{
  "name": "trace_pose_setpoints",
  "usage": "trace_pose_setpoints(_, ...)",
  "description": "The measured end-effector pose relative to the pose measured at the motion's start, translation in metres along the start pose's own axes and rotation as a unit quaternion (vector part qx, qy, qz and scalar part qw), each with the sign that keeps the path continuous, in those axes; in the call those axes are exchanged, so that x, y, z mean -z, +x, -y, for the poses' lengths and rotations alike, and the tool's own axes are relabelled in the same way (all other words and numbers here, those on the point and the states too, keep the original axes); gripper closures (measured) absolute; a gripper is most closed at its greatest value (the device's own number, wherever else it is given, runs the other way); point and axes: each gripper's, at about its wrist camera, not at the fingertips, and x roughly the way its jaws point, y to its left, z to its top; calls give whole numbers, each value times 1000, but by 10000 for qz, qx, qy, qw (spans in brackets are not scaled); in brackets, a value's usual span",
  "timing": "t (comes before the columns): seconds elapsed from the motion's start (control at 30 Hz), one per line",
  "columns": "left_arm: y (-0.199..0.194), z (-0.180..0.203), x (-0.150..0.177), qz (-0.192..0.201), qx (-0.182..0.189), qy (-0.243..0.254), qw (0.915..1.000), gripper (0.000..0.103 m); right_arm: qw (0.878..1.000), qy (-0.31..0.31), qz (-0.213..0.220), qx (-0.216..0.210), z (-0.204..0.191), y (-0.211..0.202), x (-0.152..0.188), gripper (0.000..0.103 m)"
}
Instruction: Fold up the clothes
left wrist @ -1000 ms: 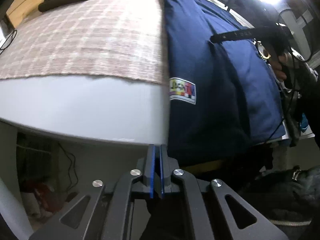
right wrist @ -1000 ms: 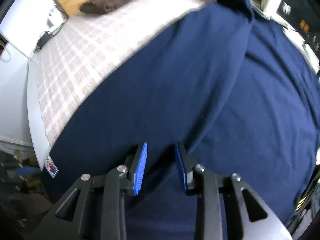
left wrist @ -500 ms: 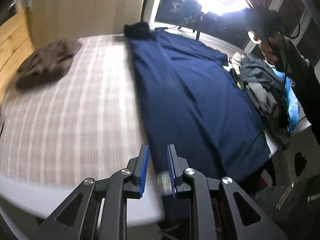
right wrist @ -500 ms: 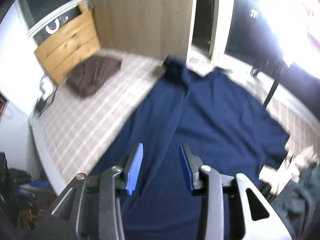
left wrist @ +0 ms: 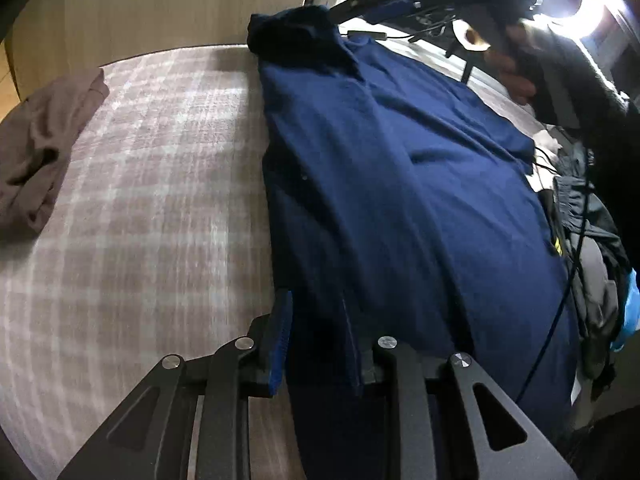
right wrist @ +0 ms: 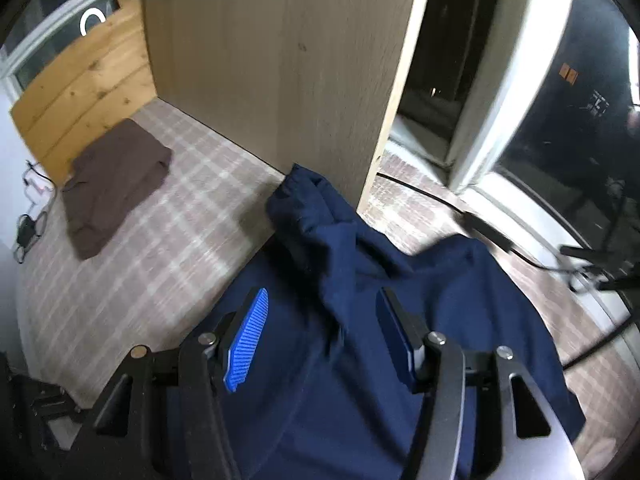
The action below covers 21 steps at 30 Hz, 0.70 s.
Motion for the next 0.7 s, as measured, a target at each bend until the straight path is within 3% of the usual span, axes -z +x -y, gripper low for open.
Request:
trace_pose_setpoints(0.2, 16, -12, -22, -39, 19, -121, 9999, 76, 9999, 7, 76, -129, 12, 40, -15, 47)
trace_pose_setpoints(0.23, 20, -14, -25, -34, 20, -134, 9999, 77, 9996, 56, 135, -241, 15, 42, -15, 51)
trace_pose_setpoints(0.27, 23, -16, -27, -28, 34, -142, 9999, 82, 9989, 153, 187, -393, 21, 44, -15, 60)
trace_pose_setpoints(0.3, 26, -16, -28, -12, 61, -114, 9999, 86, 9976, 303, 222, -587, 29, 47, -14, 87)
trace_pose_setpoints(0.33, 29, -16, -28, 15, 93, -64, 9999, 93, 9967, 396, 248, -661, 36, 49, -12, 96)
trace_pose_setpoints(0.43, 30, -18, -28, 79, 171, -32, 9998, 97, 9931, 979, 403, -497, 69, 48, -9, 95)
trace_pose_setpoints(0.5, 30, -21, -28, 58, 250, -80, 9996, 98, 9963, 748, 301, -297, 66, 48, -8, 92)
trace_pose_setpoints(0.57, 31, -21, -29, 46, 250, -56, 9997, 98, 9986, 482, 188, -93, 62, 48, -7, 76)
trace_pose_setpoints(0.6, 32, -20, -30, 42, 240, -35, 9997, 98, 9989, 360, 280, 53, 57, 42, -7, 60)
trace_pose_setpoints(0.63, 33, -20, -30, 44, 240, -23, 9997, 98, 9987, 239, 389, 203, 51, 36, -7, 53)
trace_pose_setpoints(0.7, 34, -20, -31, 57, 256, -9, 9997, 98, 9971, 178, 654, 358, 43, 18, -7, 52)
